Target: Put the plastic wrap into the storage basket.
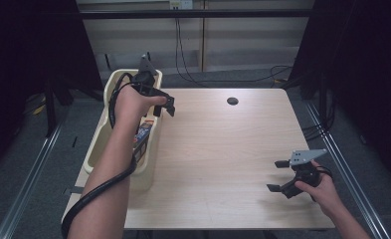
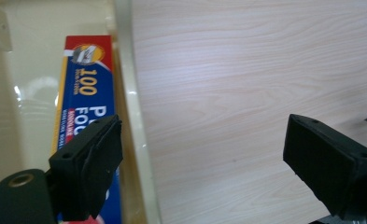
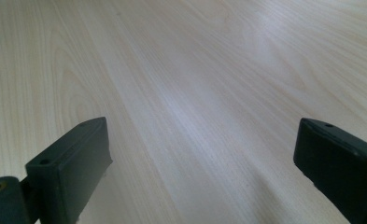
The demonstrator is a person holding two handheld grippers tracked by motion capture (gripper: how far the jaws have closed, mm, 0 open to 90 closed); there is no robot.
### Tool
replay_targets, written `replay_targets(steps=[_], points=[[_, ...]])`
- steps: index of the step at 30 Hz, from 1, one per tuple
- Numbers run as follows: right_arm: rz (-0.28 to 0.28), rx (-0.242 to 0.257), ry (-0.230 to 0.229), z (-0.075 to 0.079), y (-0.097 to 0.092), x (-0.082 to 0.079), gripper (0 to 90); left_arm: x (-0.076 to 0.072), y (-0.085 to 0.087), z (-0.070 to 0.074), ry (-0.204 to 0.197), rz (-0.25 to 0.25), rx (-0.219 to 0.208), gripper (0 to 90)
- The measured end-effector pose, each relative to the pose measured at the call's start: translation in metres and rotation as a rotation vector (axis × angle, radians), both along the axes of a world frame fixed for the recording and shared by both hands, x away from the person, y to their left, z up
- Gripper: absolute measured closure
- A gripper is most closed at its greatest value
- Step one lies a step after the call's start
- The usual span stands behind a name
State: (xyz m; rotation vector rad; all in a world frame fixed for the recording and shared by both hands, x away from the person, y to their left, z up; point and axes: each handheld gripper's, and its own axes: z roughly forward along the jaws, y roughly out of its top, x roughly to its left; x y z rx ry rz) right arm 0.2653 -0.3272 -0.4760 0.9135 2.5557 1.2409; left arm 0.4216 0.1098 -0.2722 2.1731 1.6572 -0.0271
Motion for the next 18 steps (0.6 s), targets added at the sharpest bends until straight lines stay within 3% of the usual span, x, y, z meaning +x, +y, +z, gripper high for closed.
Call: replay_targets(steps=[18], points=[[0.003,0.005,0.003,0.0,0.001,0.0,3.6,0.001,-0.04,-0.017,0.017,-0.089,-0.023,11.6]])
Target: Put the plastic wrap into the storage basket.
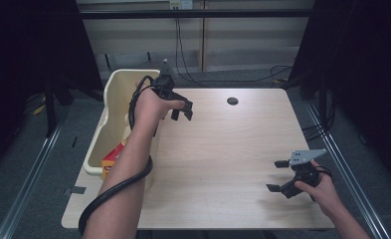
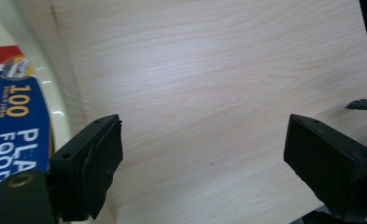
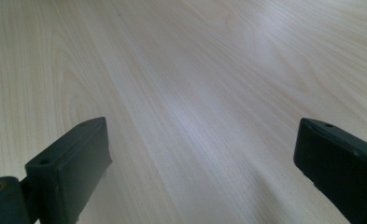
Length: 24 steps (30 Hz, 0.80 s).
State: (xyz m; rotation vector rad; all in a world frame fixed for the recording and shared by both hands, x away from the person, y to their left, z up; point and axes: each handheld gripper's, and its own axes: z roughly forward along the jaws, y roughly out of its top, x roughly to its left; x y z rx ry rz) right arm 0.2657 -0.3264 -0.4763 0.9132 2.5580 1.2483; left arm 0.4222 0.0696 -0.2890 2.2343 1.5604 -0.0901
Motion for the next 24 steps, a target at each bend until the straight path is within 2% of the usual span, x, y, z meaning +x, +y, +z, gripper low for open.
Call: replay_targets(steps=[7,14,24], points=[[0.0,-0.002,-0.001,-0.001,0.0,0.001,3.5,-0.001,-0.013,-0.011,0.0,-0.036,0.001,11.7],[-0.008,-0.005,0.004,-0.002,-0.001,0.001,3.5,-0.003,-0.026,-0.025,0.016,-0.063,-0.026,11.8],[-0.016,-0.006,-0.001,-0.004,-0.002,0.001,3.5,-0.004,-0.037,-0.045,0.03,-0.091,-0.036,11.7]])
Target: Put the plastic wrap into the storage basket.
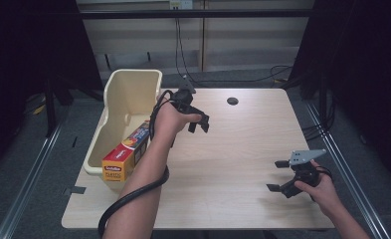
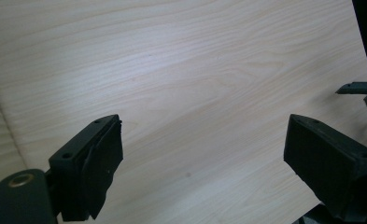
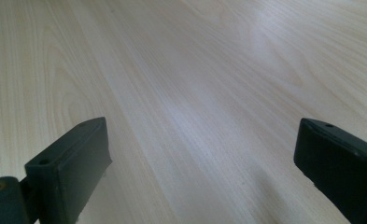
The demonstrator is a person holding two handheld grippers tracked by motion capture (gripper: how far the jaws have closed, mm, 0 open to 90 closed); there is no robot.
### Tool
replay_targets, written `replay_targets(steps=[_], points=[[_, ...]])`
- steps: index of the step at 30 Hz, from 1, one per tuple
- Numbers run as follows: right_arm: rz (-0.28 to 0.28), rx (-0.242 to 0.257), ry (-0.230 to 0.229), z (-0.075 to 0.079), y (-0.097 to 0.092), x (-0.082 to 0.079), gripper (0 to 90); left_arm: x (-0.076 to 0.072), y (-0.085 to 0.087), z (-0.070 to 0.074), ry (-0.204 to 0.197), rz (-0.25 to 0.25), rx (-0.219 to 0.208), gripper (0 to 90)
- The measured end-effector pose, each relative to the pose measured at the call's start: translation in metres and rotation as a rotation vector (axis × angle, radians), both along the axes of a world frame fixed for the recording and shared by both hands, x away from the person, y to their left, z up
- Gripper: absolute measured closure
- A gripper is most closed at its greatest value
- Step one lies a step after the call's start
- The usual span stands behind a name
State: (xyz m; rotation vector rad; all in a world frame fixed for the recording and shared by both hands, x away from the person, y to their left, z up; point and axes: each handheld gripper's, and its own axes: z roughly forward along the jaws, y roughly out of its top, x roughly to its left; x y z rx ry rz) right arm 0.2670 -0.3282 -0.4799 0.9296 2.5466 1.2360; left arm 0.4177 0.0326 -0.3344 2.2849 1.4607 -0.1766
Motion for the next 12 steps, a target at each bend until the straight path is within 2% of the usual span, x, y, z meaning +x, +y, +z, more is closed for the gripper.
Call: replay_targets(steps=[8,12], points=[[-0.004,-0.002,0.002,-0.001,0.001,0.0,3.5,-0.003,-0.008,-0.014,0.002,-0.021,-0.016,11.8],[-0.012,-0.006,-0.002,-0.002,0.001,0.001,3.5,-0.005,-0.011,-0.02,-0.014,-0.034,-0.014,11.7]])
